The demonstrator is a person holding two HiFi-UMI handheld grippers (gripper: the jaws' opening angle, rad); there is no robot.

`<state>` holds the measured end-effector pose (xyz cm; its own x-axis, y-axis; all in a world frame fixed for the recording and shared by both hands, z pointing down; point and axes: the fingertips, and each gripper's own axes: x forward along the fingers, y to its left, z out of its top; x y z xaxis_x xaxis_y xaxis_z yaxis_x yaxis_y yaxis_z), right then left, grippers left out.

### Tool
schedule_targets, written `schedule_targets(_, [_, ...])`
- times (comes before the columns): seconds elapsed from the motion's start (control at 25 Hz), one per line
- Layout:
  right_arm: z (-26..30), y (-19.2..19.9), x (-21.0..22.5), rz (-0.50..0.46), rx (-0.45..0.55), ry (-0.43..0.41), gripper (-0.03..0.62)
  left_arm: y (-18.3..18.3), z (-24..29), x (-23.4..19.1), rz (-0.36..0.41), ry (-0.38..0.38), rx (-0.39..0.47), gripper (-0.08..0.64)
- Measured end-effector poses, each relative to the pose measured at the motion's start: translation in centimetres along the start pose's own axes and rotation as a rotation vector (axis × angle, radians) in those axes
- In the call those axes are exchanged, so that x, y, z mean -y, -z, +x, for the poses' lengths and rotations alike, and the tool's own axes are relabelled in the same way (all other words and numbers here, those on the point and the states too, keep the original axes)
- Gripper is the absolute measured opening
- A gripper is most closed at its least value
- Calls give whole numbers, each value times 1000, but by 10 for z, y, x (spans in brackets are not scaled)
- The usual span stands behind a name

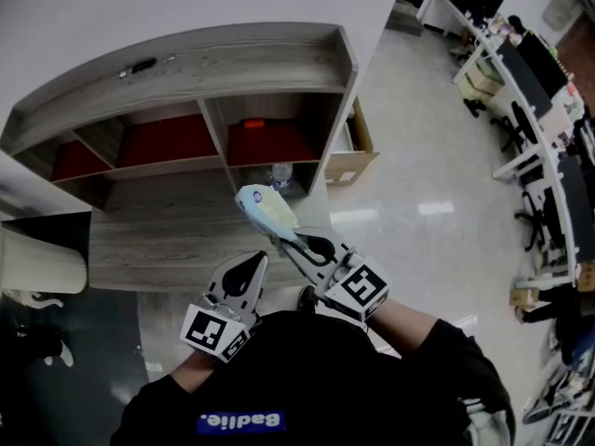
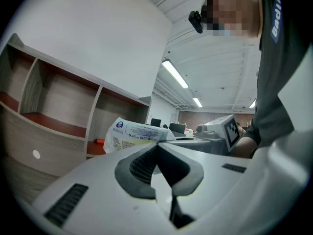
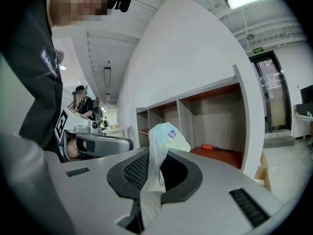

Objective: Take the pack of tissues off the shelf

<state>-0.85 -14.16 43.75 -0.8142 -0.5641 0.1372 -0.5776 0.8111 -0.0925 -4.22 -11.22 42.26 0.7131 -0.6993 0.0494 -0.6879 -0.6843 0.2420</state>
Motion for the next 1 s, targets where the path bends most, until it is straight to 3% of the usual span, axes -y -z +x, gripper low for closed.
schedule_targets(1.0, [-2,-1,-7,-9,3,6,57,0,-5,3,-3,9,3,2])
